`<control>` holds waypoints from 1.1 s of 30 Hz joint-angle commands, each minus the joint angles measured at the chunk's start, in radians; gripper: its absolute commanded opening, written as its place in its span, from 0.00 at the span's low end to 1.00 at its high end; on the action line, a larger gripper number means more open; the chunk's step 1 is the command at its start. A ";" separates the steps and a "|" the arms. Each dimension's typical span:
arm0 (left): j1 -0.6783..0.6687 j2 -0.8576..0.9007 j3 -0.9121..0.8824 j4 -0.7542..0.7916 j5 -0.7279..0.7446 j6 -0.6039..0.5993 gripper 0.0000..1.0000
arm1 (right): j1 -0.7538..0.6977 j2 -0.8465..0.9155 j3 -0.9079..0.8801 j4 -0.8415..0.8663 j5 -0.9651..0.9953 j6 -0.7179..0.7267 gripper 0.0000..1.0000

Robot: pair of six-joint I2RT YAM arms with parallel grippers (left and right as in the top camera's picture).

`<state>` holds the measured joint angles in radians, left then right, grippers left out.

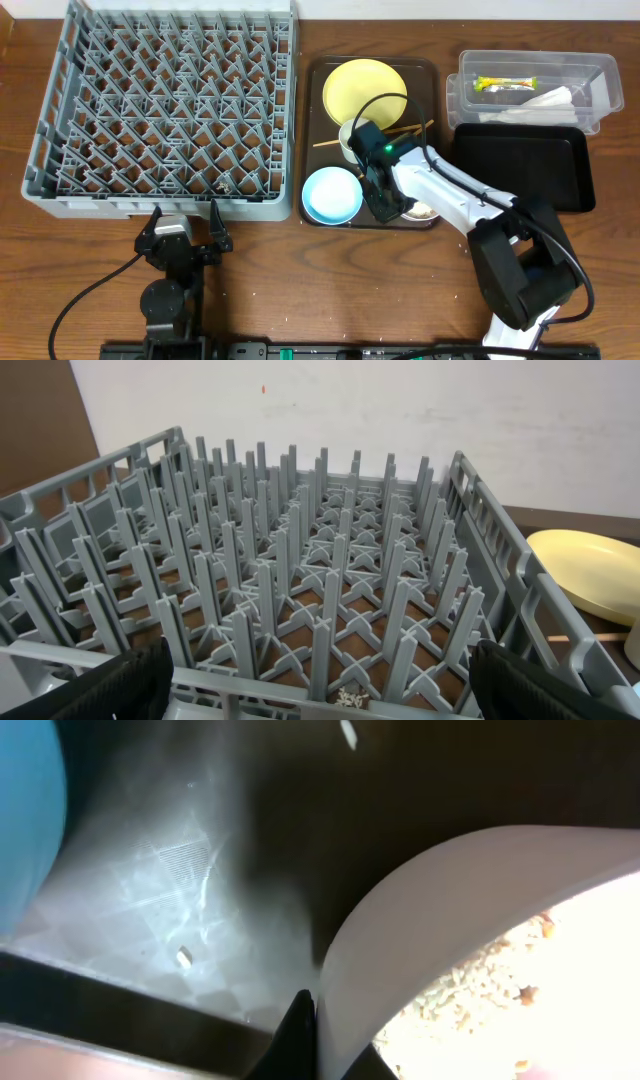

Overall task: Sort waste into correct bins and load items into the dishwasher
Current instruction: 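Lift the pink bowl and carry it over the black tray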

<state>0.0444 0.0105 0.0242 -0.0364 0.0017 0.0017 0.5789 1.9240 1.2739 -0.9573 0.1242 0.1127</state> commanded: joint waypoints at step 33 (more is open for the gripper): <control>-0.003 -0.006 -0.020 -0.037 -0.012 0.013 0.96 | 0.005 -0.031 -0.013 0.069 -0.050 -0.014 0.26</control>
<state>0.0444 0.0105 0.0242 -0.0364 0.0017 0.0017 0.5789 1.8957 1.2835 -0.8944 0.0784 0.0978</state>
